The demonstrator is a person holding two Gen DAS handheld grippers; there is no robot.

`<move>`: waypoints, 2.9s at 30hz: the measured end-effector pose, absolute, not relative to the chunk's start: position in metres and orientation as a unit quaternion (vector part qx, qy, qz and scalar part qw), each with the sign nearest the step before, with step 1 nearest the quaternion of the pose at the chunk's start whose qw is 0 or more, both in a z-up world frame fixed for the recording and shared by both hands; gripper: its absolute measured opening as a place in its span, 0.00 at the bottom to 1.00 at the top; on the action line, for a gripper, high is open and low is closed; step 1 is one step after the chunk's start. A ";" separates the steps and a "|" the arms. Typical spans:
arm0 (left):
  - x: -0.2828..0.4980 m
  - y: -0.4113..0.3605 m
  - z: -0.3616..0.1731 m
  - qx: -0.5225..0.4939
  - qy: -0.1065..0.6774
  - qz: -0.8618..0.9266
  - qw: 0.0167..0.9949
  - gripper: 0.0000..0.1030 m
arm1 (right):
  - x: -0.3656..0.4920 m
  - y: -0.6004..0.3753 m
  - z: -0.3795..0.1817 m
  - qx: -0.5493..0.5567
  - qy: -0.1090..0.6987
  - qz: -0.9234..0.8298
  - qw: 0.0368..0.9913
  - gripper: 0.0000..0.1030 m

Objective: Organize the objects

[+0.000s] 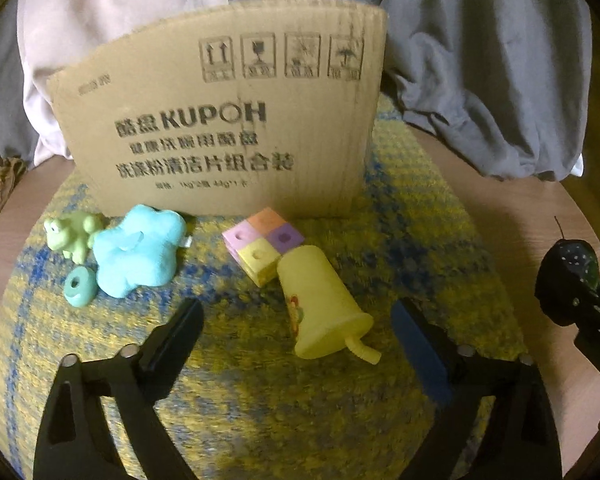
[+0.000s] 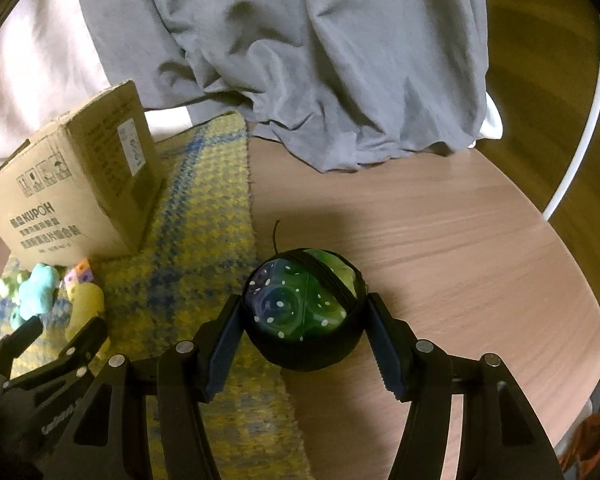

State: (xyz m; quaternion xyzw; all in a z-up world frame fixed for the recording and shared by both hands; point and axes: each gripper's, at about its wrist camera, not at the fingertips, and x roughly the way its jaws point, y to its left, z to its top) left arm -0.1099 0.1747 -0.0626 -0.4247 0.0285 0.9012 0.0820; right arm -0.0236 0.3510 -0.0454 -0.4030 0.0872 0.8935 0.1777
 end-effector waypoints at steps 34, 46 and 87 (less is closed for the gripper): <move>-0.104 0.120 -0.034 -0.420 0.013 0.904 0.078 0.41 | -0.037 0.294 -0.024 -0.391 0.062 0.910 0.125 0.58; -0.098 0.089 -0.001 -0.387 0.023 0.919 0.071 0.41 | -0.042 0.258 0.010 -0.368 0.046 0.923 0.106 0.58; -0.145 0.047 0.104 -0.307 0.041 0.947 0.081 0.41 | -0.087 0.207 0.112 -0.288 0.031 0.954 0.081 0.58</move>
